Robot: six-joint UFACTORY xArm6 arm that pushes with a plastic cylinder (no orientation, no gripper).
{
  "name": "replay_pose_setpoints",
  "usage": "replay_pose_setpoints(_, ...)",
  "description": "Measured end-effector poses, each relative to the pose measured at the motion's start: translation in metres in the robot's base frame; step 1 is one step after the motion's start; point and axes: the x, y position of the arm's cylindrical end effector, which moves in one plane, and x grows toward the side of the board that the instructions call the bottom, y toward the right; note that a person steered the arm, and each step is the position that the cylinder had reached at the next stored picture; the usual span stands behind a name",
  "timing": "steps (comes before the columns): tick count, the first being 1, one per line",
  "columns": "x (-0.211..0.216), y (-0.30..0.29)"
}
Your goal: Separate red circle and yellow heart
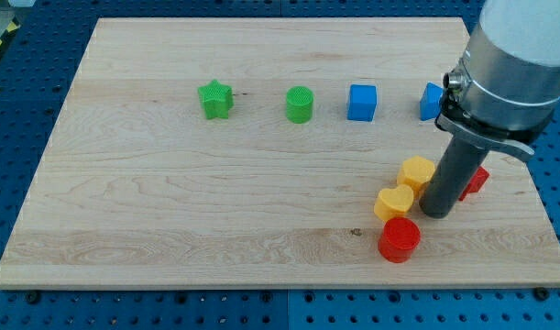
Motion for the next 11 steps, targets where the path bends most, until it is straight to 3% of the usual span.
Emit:
replay_pose_setpoints(7,0.014,-0.048)
replay_pose_setpoints(11,-0.012,-0.068)
